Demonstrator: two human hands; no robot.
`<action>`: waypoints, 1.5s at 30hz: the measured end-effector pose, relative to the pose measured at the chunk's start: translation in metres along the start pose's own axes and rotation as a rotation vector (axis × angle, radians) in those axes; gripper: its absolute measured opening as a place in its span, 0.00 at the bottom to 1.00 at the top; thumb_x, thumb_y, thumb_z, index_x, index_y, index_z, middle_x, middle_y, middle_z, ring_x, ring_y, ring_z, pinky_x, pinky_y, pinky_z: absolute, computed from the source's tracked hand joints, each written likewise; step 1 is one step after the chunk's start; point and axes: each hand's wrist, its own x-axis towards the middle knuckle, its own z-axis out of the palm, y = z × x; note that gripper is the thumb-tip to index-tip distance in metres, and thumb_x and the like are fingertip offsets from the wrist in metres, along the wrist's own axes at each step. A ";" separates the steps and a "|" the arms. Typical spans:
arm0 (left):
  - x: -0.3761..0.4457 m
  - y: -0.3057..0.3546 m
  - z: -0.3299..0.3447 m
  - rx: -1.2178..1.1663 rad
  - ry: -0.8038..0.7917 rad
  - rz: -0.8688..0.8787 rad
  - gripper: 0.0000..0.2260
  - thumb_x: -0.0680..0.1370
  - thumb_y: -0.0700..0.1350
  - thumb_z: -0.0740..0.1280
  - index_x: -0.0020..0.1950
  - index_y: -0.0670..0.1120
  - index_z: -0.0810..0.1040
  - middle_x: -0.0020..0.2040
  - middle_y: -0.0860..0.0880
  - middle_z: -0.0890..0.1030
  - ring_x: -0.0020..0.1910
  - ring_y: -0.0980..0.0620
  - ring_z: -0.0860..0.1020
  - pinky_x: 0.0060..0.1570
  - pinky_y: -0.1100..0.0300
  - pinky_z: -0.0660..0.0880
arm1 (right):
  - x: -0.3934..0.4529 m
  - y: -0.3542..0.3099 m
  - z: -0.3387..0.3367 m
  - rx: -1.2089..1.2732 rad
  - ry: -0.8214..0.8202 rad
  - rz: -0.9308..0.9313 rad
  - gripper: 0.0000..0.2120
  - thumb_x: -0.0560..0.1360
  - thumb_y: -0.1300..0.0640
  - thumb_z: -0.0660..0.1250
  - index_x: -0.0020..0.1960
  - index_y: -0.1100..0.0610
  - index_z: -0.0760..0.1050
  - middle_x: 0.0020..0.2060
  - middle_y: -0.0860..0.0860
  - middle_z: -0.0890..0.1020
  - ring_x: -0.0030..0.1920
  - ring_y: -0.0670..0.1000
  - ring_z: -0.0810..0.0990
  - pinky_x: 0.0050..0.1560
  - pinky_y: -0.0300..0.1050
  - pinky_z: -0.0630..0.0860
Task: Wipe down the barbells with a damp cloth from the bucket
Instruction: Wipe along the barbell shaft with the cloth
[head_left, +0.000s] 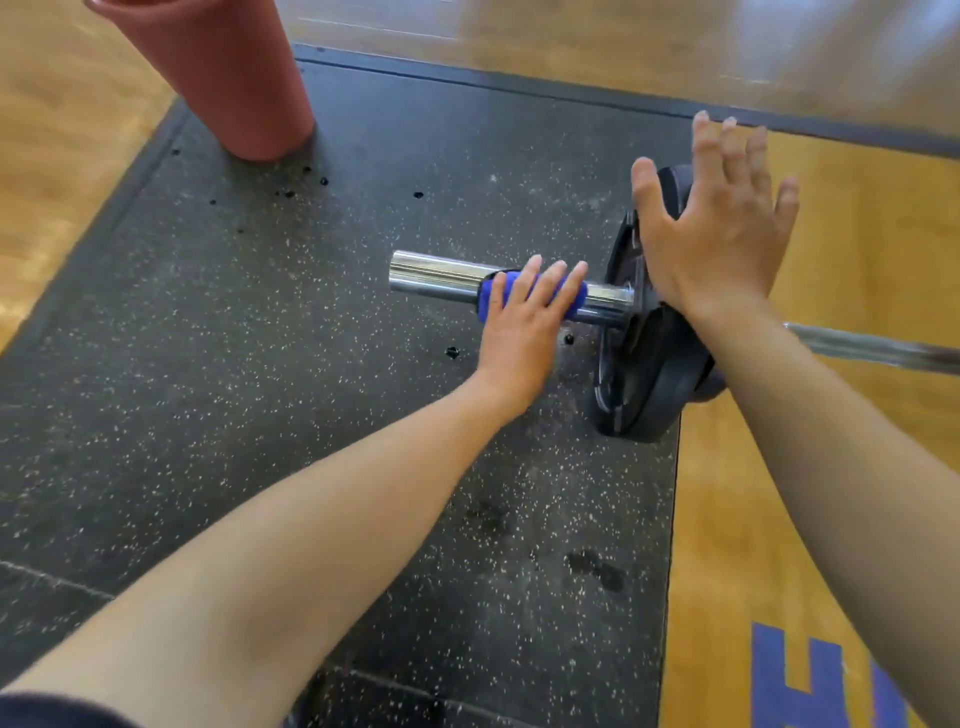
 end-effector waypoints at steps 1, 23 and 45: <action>0.001 -0.017 -0.003 -0.011 0.012 -0.064 0.39 0.79 0.31 0.61 0.84 0.51 0.47 0.83 0.50 0.55 0.83 0.45 0.48 0.80 0.42 0.44 | 0.008 -0.002 0.001 -0.004 -0.016 0.006 0.39 0.78 0.28 0.43 0.82 0.48 0.54 0.82 0.51 0.57 0.82 0.53 0.50 0.79 0.62 0.45; 0.029 0.010 0.011 0.000 0.063 0.106 0.39 0.78 0.32 0.64 0.84 0.51 0.50 0.80 0.49 0.63 0.81 0.43 0.56 0.78 0.40 0.48 | 0.026 -0.003 0.005 -0.037 -0.043 0.028 0.44 0.75 0.23 0.40 0.82 0.48 0.55 0.81 0.50 0.59 0.82 0.52 0.51 0.79 0.61 0.44; -0.077 -0.091 -0.008 0.148 0.063 0.166 0.38 0.77 0.33 0.64 0.84 0.49 0.52 0.80 0.48 0.63 0.79 0.41 0.61 0.77 0.40 0.56 | -0.149 -0.010 -0.009 -0.096 0.195 -0.267 0.28 0.83 0.43 0.47 0.81 0.51 0.58 0.81 0.49 0.58 0.82 0.51 0.50 0.78 0.63 0.39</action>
